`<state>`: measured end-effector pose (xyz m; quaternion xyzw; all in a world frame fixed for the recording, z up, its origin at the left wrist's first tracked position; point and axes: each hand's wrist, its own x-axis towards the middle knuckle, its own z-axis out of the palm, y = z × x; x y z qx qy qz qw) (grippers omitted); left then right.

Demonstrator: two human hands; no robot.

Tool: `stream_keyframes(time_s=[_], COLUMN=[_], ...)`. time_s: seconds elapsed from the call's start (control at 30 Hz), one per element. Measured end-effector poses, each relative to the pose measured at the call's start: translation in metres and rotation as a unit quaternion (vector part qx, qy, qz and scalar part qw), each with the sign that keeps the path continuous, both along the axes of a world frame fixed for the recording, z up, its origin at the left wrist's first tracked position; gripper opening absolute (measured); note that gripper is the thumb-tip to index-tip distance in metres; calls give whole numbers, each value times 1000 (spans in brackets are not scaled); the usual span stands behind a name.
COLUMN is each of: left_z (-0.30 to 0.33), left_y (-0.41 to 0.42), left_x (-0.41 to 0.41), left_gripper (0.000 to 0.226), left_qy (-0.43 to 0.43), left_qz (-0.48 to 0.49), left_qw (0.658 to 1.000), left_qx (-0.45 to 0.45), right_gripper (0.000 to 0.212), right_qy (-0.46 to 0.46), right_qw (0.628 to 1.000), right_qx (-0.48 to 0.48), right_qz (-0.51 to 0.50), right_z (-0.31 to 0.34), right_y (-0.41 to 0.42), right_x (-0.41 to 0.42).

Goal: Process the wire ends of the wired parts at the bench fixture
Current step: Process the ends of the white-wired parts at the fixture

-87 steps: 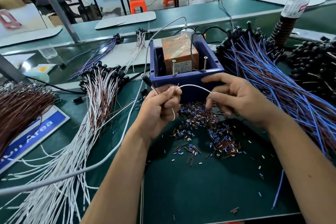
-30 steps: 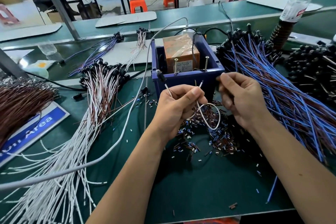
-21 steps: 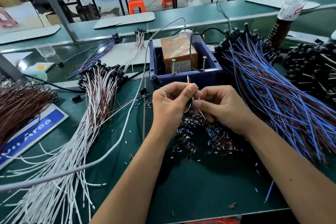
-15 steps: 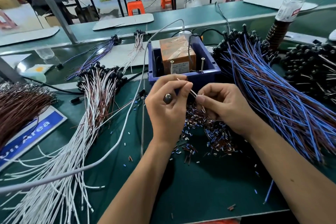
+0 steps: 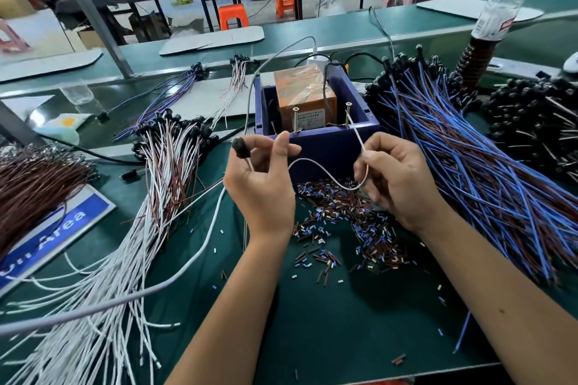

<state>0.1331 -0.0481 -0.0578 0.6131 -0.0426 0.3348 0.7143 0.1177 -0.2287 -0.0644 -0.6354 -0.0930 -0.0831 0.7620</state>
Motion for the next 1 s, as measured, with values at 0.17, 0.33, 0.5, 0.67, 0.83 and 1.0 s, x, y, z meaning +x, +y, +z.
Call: stream_keyframes(time_s=[0.17, 0.33, 0.5, 0.67, 0.83, 1.0], left_z=[1, 1, 2, 7, 10, 12], left_y=[-1, -3, -4, -6, -8, -5], left_x=[-3, -4, -3, -1, 0, -1], left_gripper=[8, 11, 5, 13, 11, 9], left_qy=[0, 18, 46, 57, 56, 49], left_qz=[41, 8, 22, 28, 31, 30], left_qw=[998, 997, 998, 995, 992, 992], left_qx=[44, 69, 41, 72, 109, 114], right_gripper=[18, 18, 23, 23, 23, 23], right_qy=[3, -2, -11, -15, -21, -20], right_qw=[1000, 1000, 1000, 1000, 999, 999], right_qx=[-2, 0, -1, -7, -21, -31], right_qz=[3, 13, 16, 18, 18, 15], right_z=[-2, -3, -3, -4, -6, -7], right_y=[0, 1, 1, 2, 2, 0], right_x=[0, 1, 2, 3, 4, 4])
